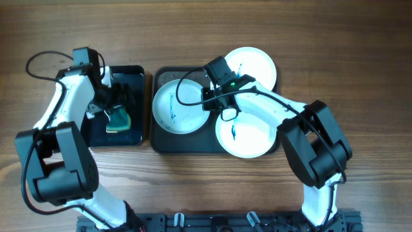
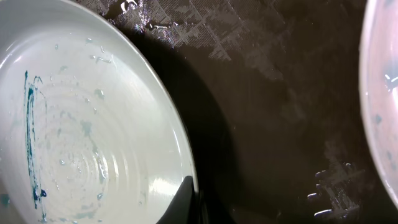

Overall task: Clean dirty plates on tray and stack at the side
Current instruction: 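Grasp the green-and-yellow sponge with the left gripper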

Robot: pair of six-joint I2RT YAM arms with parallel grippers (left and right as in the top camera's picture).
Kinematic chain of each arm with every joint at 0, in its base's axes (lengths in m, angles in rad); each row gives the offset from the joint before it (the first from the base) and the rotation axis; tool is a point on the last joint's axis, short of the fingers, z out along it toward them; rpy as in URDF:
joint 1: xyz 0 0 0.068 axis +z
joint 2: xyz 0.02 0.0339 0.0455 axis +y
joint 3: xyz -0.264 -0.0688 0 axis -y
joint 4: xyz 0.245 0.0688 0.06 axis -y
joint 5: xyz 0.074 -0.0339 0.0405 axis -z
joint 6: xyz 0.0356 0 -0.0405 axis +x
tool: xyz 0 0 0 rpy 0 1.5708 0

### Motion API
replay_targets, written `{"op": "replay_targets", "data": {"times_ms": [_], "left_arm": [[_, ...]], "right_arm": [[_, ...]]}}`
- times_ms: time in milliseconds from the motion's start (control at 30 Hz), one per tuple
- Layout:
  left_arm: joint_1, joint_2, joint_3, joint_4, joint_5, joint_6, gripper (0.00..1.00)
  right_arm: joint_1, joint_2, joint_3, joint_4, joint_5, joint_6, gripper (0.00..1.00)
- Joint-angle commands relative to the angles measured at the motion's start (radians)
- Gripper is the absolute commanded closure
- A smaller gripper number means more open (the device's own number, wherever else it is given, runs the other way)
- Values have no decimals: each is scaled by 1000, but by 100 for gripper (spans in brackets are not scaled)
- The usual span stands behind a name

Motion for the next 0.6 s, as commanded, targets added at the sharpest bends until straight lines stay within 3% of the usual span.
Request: {"op": "replay_targets", "data": {"times_ms": [0,67,133,200,567], "left_arm": [[-2,10,-6,40,-58,37,0],[-2,10,-6,46,-44,32,0],[-2,10,-6,58,124,32,0],[-2,10,-6,57,199,33,0],[-2,10,-6,80,299,33,0]], "right_arm": [[3,24,8,-9,-4,-26,96],[3,24,8,-7,-4,-26,96],[3,24,8,-10,-5,-26,96],[3,24,8,-14,-4,-27,96],[3,24,8,-14,-4,-47,96]]}}
